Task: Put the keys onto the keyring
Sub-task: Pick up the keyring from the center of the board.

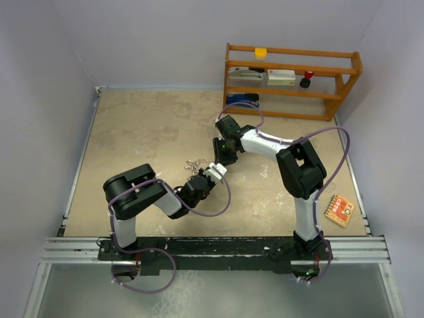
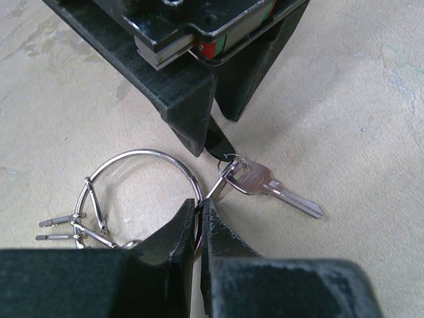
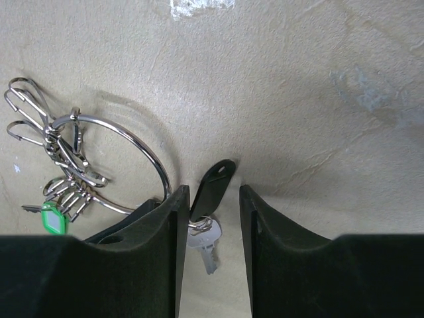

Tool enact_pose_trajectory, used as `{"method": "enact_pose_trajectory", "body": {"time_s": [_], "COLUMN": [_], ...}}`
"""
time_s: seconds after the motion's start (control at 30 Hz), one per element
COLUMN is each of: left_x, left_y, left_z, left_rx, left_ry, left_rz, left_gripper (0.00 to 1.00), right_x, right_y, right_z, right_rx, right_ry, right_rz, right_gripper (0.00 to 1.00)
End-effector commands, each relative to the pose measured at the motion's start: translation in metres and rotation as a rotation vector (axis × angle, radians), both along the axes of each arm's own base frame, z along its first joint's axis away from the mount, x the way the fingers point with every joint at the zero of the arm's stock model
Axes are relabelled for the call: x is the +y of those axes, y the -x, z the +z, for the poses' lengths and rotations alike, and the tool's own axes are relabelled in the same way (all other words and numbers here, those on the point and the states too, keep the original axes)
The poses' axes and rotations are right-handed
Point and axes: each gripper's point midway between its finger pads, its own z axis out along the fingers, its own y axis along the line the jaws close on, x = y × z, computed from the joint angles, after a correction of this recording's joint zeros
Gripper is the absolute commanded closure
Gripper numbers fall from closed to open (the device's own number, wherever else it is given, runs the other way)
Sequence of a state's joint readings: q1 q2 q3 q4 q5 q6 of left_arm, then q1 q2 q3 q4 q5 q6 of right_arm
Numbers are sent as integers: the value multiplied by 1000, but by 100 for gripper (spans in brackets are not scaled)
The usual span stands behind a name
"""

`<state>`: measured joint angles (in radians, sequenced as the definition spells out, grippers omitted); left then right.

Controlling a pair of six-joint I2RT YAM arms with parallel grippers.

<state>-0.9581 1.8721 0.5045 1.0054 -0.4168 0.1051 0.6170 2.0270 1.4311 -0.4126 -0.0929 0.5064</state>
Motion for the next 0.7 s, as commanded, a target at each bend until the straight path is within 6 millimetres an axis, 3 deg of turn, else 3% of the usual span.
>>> {"method": "enact_pose_trajectory", "body": {"time_s": [0.0, 0.67], "left_x": [18, 20], "left_y": [22, 22], "left_z": [-48, -48], "left_rx": [139, 137], "left_ry": [-131, -135], "left_rz": [-19, -8], "left_gripper": [100, 100], "right_x": [1, -7], "right_y": [-4, 3], "right_z": [5, 4], "right_rx": [-9, 2], "right_ry": [24, 50], "right_rz": [-10, -10], "right_gripper": [62, 85]}}
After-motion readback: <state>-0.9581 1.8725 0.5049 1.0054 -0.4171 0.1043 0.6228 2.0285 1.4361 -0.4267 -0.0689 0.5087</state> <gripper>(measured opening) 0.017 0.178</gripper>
